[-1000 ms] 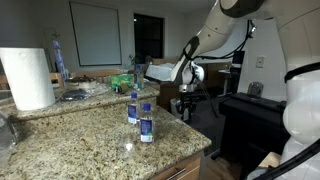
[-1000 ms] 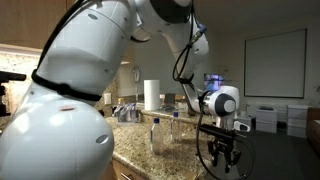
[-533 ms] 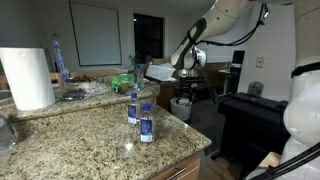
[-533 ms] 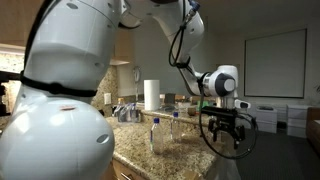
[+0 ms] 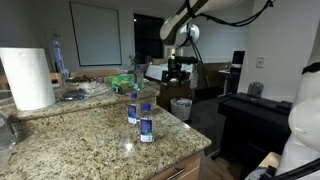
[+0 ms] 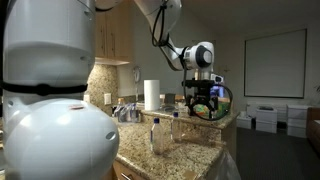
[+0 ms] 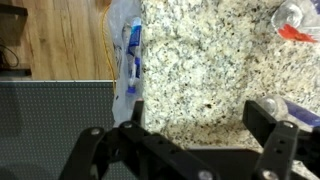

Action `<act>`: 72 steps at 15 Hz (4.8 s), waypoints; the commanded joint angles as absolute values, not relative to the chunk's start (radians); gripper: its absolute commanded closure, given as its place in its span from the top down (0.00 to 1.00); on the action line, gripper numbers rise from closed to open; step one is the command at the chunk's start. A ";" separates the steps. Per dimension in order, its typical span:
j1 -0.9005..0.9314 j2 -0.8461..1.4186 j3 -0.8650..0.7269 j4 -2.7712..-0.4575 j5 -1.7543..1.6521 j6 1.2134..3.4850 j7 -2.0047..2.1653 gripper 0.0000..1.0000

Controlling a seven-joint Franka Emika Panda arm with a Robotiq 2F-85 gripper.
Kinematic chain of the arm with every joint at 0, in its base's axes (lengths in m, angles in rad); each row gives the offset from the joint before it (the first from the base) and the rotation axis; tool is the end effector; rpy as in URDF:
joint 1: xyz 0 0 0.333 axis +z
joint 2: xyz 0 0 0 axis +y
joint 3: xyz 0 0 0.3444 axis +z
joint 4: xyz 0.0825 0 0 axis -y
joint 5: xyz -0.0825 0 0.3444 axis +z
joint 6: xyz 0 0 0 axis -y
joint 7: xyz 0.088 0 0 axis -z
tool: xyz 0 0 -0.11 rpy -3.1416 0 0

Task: Put the water bottles on the counter in the plastic bag

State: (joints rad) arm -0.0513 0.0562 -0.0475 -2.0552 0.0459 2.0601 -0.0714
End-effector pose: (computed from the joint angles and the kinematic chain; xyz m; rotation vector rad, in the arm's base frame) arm 0.5195 -0.0486 0.4514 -3.0982 0.0775 0.0742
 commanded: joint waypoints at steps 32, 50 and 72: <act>0.137 0.382 0.117 -1.654 -0.029 2.035 -0.104 1.00; 0.097 0.404 0.130 -1.672 0.063 2.049 -0.176 0.50; 0.007 0.267 -0.012 -1.714 -0.102 2.082 -0.144 0.10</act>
